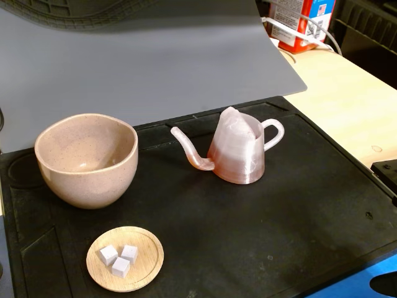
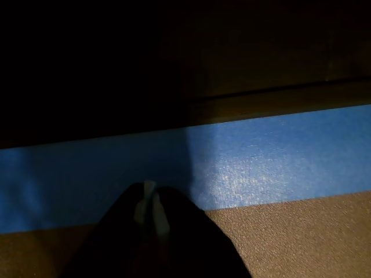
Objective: Pick up a kettle and pour liquid into a cup.
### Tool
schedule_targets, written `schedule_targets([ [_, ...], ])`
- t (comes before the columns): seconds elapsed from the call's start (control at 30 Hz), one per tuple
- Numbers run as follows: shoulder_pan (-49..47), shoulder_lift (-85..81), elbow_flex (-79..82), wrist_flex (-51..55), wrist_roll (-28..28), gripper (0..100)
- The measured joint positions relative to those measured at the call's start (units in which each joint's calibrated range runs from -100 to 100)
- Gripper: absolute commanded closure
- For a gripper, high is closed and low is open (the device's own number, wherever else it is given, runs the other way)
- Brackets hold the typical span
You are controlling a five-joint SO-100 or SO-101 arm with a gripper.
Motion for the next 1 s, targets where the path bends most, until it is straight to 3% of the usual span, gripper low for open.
schedule_targets([
  [1.0, 0.38, 0.0, 0.0, 0.0, 0.0, 100],
])
